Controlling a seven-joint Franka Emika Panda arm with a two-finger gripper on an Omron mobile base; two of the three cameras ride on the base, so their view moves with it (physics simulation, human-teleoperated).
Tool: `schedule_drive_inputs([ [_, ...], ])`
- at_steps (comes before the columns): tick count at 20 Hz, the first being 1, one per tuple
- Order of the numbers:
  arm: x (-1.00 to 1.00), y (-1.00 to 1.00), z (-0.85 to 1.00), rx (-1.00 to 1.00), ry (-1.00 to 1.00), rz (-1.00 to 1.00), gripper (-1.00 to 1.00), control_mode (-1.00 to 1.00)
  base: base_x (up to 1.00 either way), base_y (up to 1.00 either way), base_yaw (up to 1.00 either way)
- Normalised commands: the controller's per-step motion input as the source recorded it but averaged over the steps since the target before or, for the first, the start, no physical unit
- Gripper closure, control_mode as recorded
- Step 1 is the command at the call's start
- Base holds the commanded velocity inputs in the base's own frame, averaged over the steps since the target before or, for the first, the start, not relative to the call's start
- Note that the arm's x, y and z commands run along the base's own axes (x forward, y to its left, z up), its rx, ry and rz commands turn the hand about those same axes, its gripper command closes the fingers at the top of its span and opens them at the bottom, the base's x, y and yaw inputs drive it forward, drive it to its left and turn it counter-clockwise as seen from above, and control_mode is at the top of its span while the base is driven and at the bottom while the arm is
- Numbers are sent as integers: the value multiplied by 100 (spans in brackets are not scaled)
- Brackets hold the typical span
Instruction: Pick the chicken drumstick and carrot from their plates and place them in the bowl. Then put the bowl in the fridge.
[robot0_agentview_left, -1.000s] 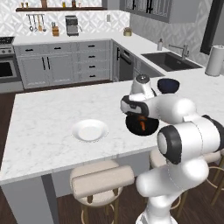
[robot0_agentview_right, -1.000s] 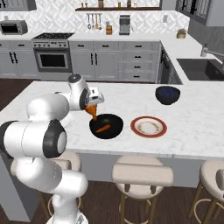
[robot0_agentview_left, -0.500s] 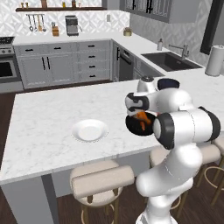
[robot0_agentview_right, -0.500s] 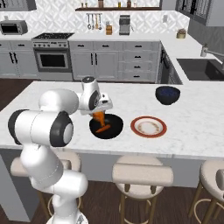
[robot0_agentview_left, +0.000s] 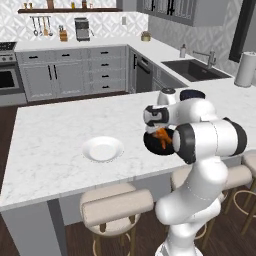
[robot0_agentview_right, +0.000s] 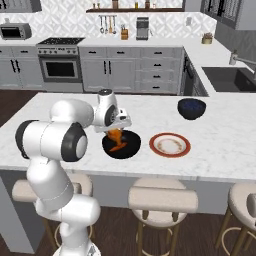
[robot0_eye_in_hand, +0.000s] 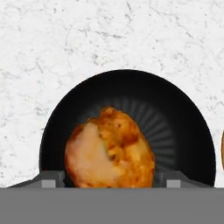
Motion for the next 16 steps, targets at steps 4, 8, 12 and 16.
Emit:
schedule_drive_inputs([
  [4, 0, -23, 9, 7, 1, -9, -100, -100, 0, 0, 0],
  [8, -26, -50, 20, 17, 11, -29, -100, -100, 0, 0, 0],
  [12, -61, -81, 11, 24, 30, -54, -100, -100, 0, 0, 0],
  [16, -56, -48, -7, 16, 31, -47, -100, -100, 0, 0, 0],
])
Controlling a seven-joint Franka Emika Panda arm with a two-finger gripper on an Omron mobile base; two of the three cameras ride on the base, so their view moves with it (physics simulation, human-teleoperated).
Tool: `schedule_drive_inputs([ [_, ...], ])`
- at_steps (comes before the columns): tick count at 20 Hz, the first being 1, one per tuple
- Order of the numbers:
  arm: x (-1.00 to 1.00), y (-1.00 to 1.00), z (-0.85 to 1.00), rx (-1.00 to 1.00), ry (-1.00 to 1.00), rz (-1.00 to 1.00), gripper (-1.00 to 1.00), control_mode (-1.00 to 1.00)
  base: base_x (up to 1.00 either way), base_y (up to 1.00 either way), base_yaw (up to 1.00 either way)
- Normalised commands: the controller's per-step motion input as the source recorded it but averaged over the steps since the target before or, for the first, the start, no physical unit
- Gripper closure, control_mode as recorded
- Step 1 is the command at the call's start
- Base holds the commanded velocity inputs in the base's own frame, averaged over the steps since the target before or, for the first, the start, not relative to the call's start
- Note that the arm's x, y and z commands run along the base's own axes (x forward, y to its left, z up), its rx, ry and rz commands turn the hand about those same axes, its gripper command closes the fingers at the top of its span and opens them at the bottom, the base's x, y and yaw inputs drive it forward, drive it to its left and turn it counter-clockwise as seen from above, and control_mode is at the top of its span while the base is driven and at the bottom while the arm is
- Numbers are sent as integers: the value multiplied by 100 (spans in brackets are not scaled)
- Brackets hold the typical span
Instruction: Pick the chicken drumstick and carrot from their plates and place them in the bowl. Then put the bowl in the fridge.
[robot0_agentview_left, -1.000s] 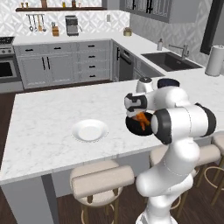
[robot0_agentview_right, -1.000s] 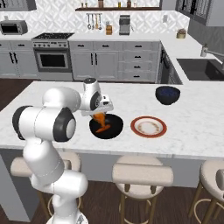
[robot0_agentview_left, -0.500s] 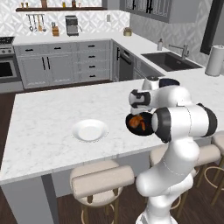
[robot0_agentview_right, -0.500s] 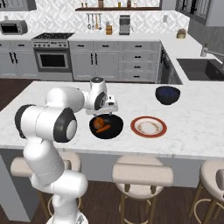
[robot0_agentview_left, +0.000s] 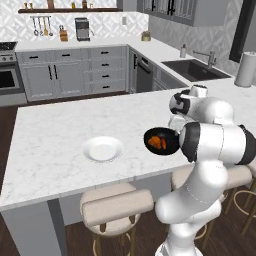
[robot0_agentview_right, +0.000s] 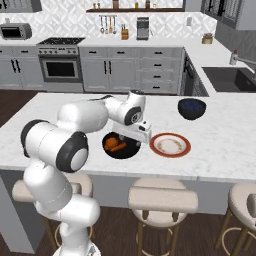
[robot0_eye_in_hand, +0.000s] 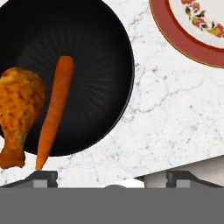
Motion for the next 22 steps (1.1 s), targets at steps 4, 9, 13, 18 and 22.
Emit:
schedule_drive_inputs([
  [4, 0, -3, -86, 3, 22, -16, -100, -100, 0, 0, 0],
  [9, 8, 9, -53, 4, 0, -10, -100, -100, 0, 0, 0],
  [13, 21, 12, -22, 0, -13, -16, -100, -100, 0, 0, 0],
  [18, 26, 13, -19, 0, -15, -17, -100, -100, 0, 0, 0],
  [22, 26, 16, -32, 0, -12, -16, -100, -100, 0, 0, 0],
])
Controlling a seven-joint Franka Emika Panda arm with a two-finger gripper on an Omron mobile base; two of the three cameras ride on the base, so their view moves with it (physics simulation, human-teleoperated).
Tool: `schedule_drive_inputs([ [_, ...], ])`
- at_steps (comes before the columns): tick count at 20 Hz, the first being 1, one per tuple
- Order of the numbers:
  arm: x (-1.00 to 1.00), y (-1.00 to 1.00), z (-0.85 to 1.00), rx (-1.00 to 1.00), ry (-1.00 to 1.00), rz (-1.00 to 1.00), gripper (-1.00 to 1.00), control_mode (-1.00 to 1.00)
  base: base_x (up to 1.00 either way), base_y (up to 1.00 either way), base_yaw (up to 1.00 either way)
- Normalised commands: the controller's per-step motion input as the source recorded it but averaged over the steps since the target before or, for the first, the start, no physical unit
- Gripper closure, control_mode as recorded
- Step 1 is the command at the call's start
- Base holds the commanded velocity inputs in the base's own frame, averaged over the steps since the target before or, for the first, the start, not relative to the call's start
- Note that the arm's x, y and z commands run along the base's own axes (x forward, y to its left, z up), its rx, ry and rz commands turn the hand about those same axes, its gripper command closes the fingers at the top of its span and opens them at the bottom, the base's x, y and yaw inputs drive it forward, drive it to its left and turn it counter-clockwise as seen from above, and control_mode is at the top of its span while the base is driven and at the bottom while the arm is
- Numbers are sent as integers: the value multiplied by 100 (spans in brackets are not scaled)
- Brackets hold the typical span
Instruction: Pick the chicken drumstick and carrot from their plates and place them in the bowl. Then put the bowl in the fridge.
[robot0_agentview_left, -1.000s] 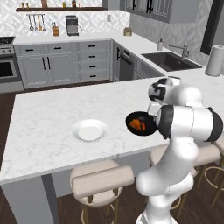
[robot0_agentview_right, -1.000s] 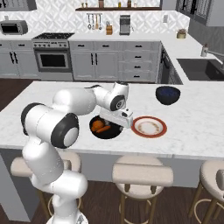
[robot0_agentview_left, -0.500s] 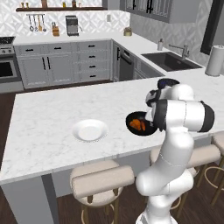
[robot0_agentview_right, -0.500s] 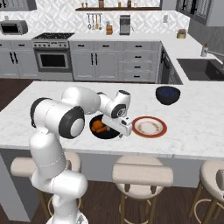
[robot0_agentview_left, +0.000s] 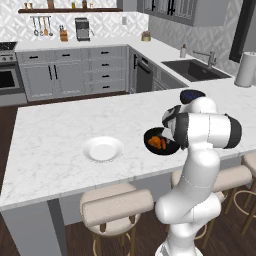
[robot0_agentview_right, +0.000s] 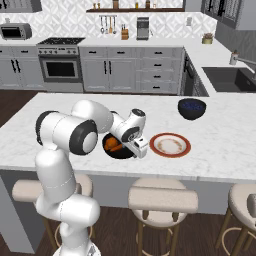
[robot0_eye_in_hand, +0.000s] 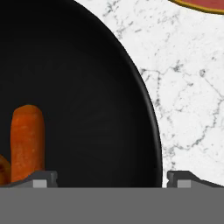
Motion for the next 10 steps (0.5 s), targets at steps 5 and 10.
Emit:
schedule_drive_inputs([
  [5, 5, 4, -9, 0, -1, -4, 100, -100, 0, 0, 0],
  [10, 0, 2, 0, 0, 0, 0, 100, -100, 0, 0, 0],
])
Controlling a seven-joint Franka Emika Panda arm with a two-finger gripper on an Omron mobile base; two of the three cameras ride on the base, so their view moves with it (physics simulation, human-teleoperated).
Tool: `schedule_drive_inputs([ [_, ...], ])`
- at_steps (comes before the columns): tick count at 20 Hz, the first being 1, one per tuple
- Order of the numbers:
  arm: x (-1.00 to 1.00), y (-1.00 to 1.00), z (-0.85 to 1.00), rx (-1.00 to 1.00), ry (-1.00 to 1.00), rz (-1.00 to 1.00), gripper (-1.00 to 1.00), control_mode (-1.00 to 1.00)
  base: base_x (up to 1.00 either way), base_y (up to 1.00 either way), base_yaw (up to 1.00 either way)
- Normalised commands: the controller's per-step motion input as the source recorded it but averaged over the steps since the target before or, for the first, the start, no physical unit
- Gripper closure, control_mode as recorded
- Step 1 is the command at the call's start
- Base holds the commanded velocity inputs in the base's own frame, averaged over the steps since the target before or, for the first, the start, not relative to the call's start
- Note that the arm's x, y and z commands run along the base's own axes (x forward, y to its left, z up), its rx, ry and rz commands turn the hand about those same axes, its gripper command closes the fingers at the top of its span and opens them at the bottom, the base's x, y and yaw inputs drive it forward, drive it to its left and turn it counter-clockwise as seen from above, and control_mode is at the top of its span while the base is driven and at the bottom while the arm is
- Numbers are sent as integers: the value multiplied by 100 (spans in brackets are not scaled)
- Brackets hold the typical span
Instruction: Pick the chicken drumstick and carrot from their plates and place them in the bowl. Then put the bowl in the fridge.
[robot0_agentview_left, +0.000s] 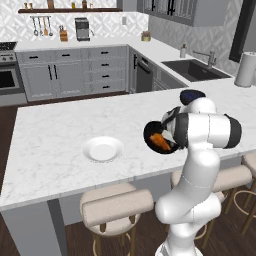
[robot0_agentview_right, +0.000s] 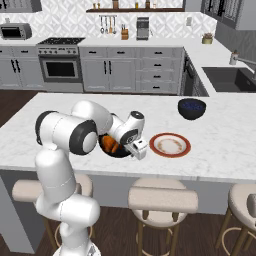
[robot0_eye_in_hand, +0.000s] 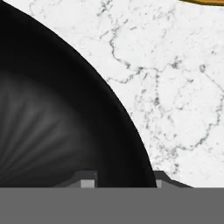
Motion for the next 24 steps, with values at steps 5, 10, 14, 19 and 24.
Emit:
schedule_drive_inputs([
  [5, -32, 1, 46, 0, -11, 0, 100, -100, 0, 0, 0],
  [10, -73, 0, 99, 0, -26, -2, 100, -100, 0, 0, 0],
  [14, -87, 16, 100, 0, -14, -9, 100, -100, 0, 0, 0],
  [19, -38, 68, 100, -2, 20, -1, 100, -100, 0, 0, 0],
  [24, 0, 56, 61, 0, 32, 2, 100, -100, 0, 0, 0],
])
